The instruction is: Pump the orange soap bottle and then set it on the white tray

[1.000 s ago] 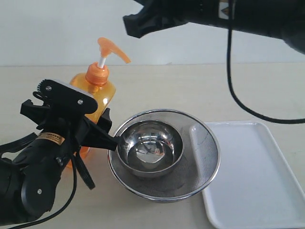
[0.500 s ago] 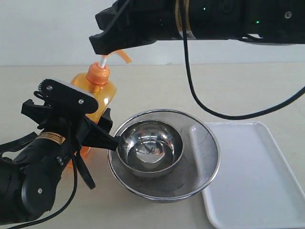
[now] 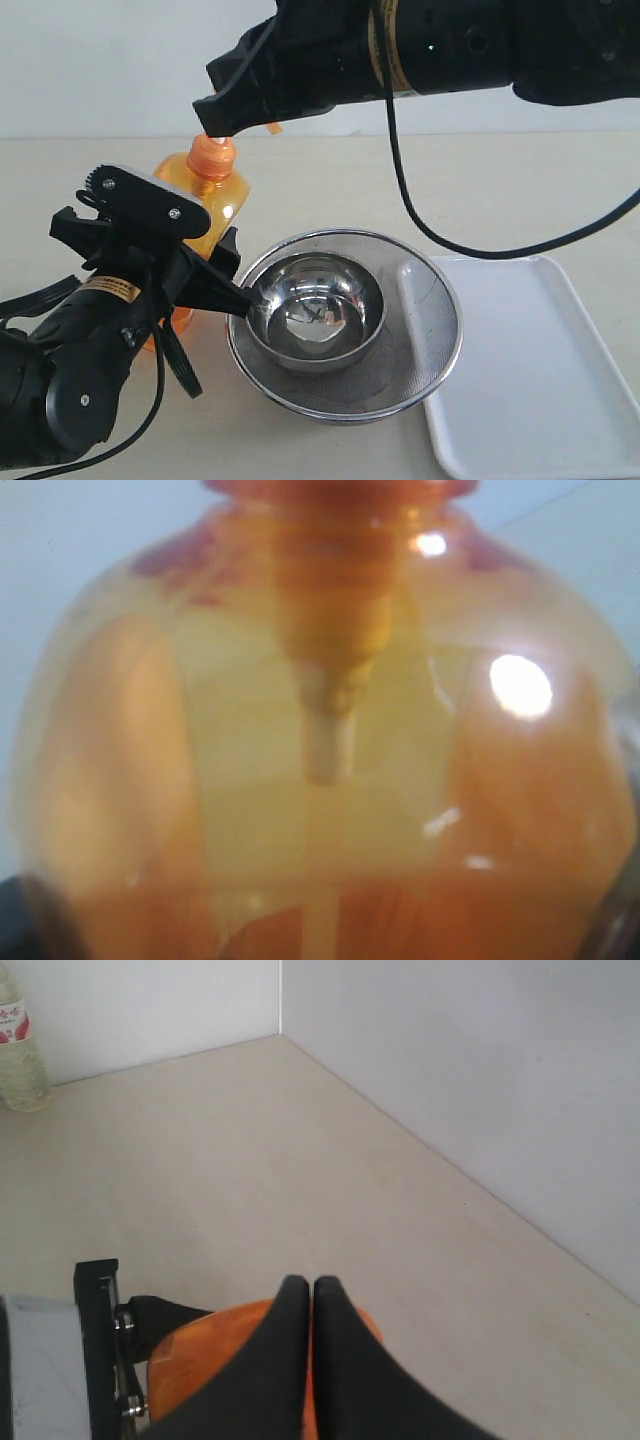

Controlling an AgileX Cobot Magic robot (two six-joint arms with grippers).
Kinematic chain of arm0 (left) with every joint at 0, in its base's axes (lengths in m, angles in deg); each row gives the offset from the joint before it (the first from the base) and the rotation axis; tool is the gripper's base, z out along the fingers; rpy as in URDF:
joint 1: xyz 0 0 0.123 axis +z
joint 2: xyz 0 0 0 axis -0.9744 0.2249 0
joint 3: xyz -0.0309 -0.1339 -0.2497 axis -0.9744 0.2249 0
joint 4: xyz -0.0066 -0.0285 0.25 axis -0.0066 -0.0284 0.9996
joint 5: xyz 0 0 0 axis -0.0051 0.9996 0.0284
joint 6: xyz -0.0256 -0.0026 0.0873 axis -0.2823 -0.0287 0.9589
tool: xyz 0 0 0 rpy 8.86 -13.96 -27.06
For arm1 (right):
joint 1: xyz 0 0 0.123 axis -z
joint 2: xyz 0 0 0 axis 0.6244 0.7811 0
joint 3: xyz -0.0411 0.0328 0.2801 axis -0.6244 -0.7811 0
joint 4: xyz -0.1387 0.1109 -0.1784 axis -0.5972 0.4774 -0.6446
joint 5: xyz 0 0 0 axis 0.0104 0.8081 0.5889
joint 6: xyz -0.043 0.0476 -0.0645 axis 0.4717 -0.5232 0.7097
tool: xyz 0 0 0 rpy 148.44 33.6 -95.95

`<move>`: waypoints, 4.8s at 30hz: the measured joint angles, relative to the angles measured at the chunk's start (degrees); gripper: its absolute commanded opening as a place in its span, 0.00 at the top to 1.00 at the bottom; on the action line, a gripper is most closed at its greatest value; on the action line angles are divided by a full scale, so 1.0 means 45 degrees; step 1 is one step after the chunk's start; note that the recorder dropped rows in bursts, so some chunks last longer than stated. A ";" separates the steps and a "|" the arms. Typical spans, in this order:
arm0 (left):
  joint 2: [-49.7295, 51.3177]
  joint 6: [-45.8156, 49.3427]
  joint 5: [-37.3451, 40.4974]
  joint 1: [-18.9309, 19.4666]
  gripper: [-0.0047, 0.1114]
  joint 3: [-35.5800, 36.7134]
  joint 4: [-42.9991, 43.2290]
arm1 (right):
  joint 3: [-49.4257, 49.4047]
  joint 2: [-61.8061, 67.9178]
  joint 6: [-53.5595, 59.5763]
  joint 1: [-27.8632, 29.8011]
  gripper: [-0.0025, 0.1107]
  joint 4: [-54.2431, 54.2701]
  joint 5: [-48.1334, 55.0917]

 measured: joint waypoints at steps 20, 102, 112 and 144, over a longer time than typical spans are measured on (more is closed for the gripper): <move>0.0000 0.0000 0.0000 0.0000 0.92 0.0000 0.0000 | 0.0011 0.0000 -0.1280 0.0000 0.98 -0.0833 0.0448; 0.0000 -0.0005 0.0022 0.0068 0.92 0.0000 -0.0024 | 0.0243 0.0298 -0.1510 -0.0001 0.98 -0.0917 0.0310; 0.0000 0.0146 0.0022 0.0068 0.92 0.0000 -0.0024 | -0.0511 0.0032 -0.1564 0.0022 0.98 -0.0583 0.0726; 0.0000 0.0477 -0.0154 0.0099 0.92 0.0044 -0.0542 | -0.0349 0.0893 -0.2044 0.0174 0.98 0.0061 -0.0085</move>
